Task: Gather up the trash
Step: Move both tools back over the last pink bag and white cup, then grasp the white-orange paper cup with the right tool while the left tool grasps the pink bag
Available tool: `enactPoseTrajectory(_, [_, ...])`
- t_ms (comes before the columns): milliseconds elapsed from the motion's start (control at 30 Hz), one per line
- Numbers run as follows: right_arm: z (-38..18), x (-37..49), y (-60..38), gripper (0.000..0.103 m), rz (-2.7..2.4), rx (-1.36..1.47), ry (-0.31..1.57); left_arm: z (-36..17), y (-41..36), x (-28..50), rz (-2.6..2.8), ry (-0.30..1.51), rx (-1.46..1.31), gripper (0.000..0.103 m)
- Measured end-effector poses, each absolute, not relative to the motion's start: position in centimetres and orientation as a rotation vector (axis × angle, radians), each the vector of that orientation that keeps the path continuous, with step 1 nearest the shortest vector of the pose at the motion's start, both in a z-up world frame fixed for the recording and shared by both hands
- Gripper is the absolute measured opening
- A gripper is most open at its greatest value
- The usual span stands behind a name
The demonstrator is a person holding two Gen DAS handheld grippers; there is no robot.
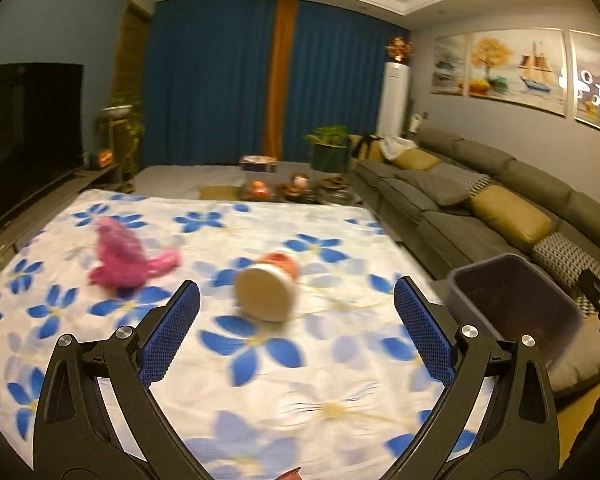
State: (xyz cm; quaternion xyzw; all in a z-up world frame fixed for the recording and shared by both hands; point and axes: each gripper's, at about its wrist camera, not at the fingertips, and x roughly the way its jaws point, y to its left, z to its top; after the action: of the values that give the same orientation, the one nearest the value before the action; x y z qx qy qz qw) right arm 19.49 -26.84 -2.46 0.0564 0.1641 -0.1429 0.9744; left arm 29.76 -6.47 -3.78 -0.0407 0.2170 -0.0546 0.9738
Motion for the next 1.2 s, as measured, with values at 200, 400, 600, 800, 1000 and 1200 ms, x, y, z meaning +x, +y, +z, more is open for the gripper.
enactPoseTrajectory(200, [-3.0, 21.5, -21.7, 0.083, -0.180, 0.092, 0.369, -3.7, -1.0, 29.4, -0.031, 0.420, -0.104, 0.096])
enactPoseTrajectory(400, [-4.1, 23.5, -17.0, 0.083, -0.101, 0.064, 0.406, -4.4, 3.6, 29.7, 0.056, 0.425, -0.093, 0.096])
enactPoseTrajectory(600, [-5.8, 26.2, -12.4, 0.083, -0.039, 0.021, 0.456, -5.2, 8.4, 30.8, 0.128, 0.438, -0.124, 0.096])
enactPoseTrajectory(800, [-7.5, 29.9, -8.5, 0.077, -0.006, -0.042, 0.494, -5.5, 11.3, 31.6, 0.159, 0.430, -0.146, 0.096])
enactPoseTrajectory(1000, [-9.3, 33.9, -6.2, 0.069, 0.004, -0.078, 0.551, -5.6, 12.6, 33.2, 0.166, 0.425, -0.128, 0.096])
enactPoseTrajectory(1200, [-10.6, 37.2, -5.4, 0.056, 0.009, -0.077, 0.610, -5.9, 13.0, 35.1, 0.151, 0.437, -0.120, 0.096])
